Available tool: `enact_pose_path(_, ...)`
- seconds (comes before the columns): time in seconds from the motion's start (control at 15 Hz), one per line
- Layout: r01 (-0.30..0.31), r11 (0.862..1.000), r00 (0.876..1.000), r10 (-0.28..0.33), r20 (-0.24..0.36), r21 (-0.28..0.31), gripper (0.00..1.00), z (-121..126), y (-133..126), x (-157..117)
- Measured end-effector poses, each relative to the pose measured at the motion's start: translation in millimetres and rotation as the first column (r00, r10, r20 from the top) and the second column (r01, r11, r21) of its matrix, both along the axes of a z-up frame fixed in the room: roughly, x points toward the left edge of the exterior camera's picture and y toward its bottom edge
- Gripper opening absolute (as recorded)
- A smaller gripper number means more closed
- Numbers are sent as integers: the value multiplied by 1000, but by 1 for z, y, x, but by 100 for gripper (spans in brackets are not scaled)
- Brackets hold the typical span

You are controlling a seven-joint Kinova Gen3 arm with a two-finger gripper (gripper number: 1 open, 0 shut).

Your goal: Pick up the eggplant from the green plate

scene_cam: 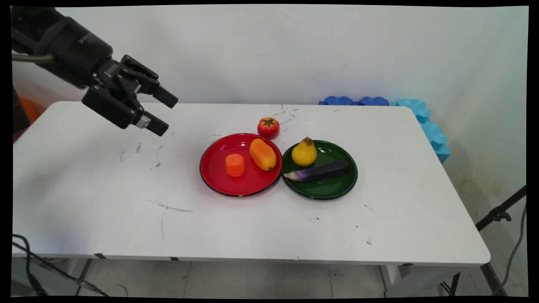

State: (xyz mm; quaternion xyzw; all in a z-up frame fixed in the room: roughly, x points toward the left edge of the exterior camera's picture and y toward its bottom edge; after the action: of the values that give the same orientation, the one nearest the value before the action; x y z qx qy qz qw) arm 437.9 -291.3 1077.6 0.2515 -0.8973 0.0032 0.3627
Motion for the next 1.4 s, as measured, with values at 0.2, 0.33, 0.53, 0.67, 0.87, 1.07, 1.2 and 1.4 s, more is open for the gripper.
enact_pose_path(0.2, 3, 1000, 1000, -4, 17, 9, 100, 1, -11, -7)
enact_pose_path(0.33, 2, 1000, 999, -2, 33, 15, 100, 2, -24, -15)
enact_pose_path(0.53, -15, 1000, 998, 13, 68, 24, 100, -2, -48, -30)
enact_pose_path(0.67, -33, 999, 996, 30, 84, 29, 100, -7, -66, -45)
enact_pose_path(0.87, -57, 998, 993, 54, 106, 31, 100, -23, -93, -77)
enact_pose_path(1.07, -74, 997, 990, 70, 126, 29, 100, -42, -115, -107)
enact_pose_path(1.2, -81, 996, 986, 76, 147, 27, 100, -60, -131, -131)
enact_pose_path(1.4, -91, 996, 981, 86, 172, 24, 100, -82, -147, -156)
